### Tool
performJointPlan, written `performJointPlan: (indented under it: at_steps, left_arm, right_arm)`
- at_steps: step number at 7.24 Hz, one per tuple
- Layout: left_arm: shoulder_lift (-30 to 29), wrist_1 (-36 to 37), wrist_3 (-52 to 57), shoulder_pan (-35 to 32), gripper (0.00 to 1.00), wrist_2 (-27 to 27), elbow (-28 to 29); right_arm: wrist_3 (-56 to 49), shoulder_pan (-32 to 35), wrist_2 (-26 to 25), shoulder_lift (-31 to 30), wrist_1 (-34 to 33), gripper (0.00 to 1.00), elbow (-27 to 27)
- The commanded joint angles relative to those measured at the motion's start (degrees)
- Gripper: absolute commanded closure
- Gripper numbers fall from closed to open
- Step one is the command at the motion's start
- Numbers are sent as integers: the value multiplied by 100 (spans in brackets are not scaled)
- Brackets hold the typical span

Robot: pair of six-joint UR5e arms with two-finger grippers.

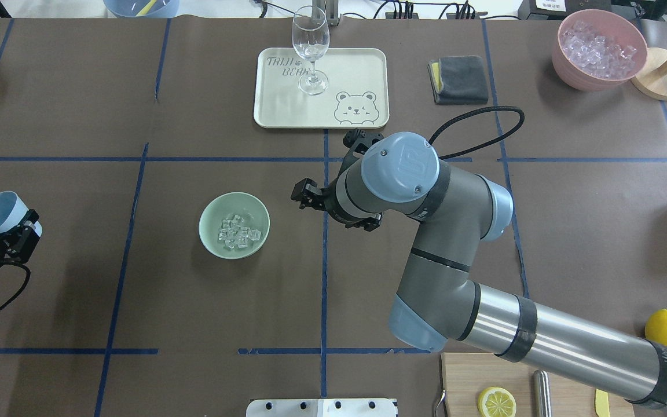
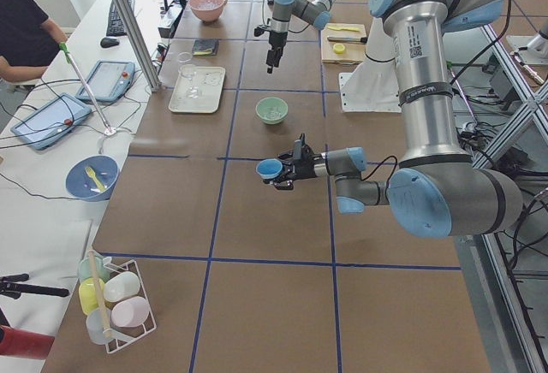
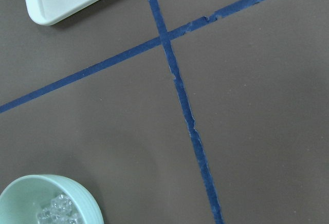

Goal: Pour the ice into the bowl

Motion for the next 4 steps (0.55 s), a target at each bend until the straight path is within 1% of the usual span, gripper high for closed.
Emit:
performJointPlan:
  at_steps: [1,2,3,4]
  left_arm:
    - [-214,37,-11,-6,100,209,303]
    - [-503,54,-11,-15,100,219,618]
    - [-566,63,-11,-32,100,254,673]
    - [-567,72,-11,-50,100,254,683]
  right_arm:
    - [174,-203,-278,247,-4,0,-239]
    - [271,-308,-383,308,-13,0,-248]
    - [315,-344,-454,474,-22,0,-353]
    - [316,-414,-568,710,-13,0,-684]
